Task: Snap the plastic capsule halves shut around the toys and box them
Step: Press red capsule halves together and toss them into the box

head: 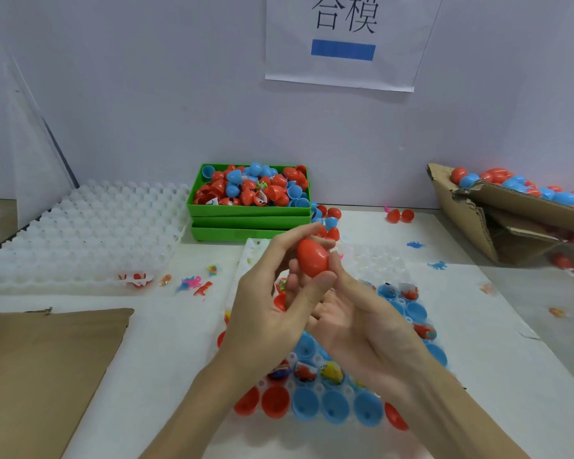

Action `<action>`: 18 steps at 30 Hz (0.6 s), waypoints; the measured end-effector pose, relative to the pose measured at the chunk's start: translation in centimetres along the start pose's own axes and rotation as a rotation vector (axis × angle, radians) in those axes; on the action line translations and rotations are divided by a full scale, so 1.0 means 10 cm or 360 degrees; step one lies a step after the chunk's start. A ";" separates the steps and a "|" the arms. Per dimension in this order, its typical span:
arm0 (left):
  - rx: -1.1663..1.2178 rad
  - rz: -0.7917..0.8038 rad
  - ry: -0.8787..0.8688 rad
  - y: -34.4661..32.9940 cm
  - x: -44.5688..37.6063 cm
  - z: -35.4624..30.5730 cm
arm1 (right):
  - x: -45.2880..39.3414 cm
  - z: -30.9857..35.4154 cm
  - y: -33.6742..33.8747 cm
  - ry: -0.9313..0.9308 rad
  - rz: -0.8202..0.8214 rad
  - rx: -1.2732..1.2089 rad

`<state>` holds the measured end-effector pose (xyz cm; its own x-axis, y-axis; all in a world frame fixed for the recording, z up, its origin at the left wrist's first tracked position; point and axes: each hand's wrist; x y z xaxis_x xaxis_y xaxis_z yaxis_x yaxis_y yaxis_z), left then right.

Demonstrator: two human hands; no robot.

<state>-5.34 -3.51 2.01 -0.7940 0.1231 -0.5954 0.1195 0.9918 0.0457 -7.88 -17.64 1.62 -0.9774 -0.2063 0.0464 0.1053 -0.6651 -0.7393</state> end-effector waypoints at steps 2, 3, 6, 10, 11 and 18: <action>-0.0074 -0.0066 -0.0036 0.01 -0.01 0.02 | 0.00 -0.01 0.00 -0.0069 0.0026 -0.0056; -0.0138 -0.0092 -0.0086 0.02 -0.02 0.03 | 0.00 -0.02 0.00 -0.0100 0.0027 -0.0088; -0.0341 -0.0112 -0.0279 0.04 -0.03 0.03 | 0.00 -0.03 0.02 -0.0128 0.0035 -0.0136; -0.0306 -0.0094 -0.0323 0.05 -0.02 0.04 | 0.00 -0.03 0.03 -0.0086 0.0082 -0.0191; -0.0297 -0.0080 -0.0326 0.05 -0.02 0.04 | 0.00 -0.03 0.03 -0.0071 0.0095 -0.0190; -0.0186 0.0006 -0.0282 0.04 -0.03 -0.01 | 0.00 -0.05 0.00 0.0004 0.0024 -0.0075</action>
<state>-5.06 -3.13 2.29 -0.6752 0.1289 -0.7263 0.0440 0.9899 0.1349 -7.94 -17.29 1.29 -0.9762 -0.2143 0.0337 0.1112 -0.6276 -0.7705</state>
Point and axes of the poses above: each hand's wrist, its own x-axis away from the middle knuckle, its own y-axis out of the back of the hand, z = x × y, and after that the axes turned 8 degrees about -z, right-handed
